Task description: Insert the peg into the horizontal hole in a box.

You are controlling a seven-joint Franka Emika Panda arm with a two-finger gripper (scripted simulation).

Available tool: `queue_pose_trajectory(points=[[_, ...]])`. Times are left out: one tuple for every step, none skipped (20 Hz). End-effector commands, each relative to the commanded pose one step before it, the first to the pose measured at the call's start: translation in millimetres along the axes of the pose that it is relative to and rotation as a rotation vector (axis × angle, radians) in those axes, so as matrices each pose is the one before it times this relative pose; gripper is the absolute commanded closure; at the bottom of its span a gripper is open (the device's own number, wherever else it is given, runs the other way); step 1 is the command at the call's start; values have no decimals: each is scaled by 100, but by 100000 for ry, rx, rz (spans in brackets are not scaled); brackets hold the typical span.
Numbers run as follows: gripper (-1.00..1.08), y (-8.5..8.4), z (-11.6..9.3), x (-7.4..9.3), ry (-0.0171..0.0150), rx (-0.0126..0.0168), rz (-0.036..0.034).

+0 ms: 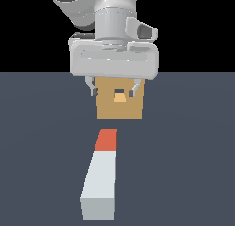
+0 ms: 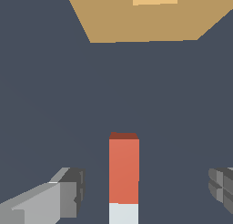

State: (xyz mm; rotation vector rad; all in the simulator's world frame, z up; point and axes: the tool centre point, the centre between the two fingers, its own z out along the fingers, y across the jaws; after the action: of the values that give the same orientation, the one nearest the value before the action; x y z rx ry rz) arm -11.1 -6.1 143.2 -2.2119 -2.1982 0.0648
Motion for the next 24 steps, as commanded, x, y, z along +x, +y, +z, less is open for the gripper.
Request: queue_pose_trajectory(points=[[-92,1,1,-1,0,0,0],[-92,-3,27,-39,0,0,0],[-92,-22,41,-119,9,-68,0],[-92,-16,136,-195,0,0,0],[-92,-45,110,-279,25,-136,6],[-92,-48,174,-354,22,-118,4],[-92,-55,216,-430,26,-136,5],[-92,-62,258,-505,30,-151,5],[-92,-73,286,-579,39,-191,6],[-92,-78,329,-651,42,-203,6],[-92,-86,360,-722,49,-234,7],[-92,-91,402,-791,51,-244,7],[-92,-99,429,-859,59,-278,8],[-92,-104,466,-924,64,-294,8],[-92,-107,500,-984,69,-309,8],[-92,-97,488,-957,73,-300,8],[-92,-82,455,-893,78,-282,6],[-92,-66,424,-824,79,-255,4],[-92,-54,385,-750,81,-236,3],[-92,-45,348,-678,78,-215,3],[-92,-38,317,-606,69,-183,2],[-92,-32,276,-536,66,-170,2],[-92,-25,243,-465,58,-143,1],[-92,-18,204,-395,55,-127,1]])
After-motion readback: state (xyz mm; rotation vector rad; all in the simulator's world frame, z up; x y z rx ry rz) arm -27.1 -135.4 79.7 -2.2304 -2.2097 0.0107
